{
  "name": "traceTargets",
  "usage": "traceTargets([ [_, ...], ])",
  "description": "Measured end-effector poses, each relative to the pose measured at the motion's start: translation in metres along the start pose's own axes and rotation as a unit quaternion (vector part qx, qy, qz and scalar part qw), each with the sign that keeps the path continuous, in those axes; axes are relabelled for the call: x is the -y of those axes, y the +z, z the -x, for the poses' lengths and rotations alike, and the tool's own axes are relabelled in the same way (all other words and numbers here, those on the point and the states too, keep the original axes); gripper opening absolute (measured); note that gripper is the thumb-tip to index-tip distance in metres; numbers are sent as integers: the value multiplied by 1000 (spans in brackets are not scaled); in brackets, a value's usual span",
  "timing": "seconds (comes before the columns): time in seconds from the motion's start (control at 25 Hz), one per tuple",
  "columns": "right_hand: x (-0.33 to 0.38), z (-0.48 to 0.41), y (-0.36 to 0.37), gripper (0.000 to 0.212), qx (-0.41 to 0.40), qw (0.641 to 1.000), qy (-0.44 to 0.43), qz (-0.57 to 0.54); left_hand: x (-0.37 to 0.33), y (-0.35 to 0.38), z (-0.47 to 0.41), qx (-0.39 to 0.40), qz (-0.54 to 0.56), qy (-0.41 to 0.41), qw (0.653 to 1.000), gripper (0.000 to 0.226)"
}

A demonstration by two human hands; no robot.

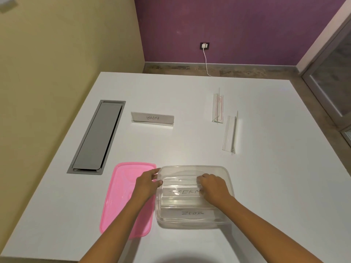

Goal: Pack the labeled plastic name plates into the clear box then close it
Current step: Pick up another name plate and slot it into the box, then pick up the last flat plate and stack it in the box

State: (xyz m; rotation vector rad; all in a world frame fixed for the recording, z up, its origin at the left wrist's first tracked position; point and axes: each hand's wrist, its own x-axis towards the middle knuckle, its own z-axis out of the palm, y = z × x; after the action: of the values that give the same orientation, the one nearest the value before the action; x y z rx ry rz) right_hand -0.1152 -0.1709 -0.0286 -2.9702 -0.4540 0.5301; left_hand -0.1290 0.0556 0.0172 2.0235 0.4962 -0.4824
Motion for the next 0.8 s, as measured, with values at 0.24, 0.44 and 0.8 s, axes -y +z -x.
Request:
traceTargets([
  [0.24, 1, 5, 2, 21, -61, 998, 21, -26, -1, 1, 0, 4, -20, 6, 1000, 51],
  [0.44, 1, 15, -21, 26, -244, 966, -18, -82, -2, -1, -11, -41, -39, 29, 998, 46],
  [0.8, -16, -10, -37, 13, -216, 968, 38, -123, -60, -23, -131, -229, -219, 109, 942, 41],
])
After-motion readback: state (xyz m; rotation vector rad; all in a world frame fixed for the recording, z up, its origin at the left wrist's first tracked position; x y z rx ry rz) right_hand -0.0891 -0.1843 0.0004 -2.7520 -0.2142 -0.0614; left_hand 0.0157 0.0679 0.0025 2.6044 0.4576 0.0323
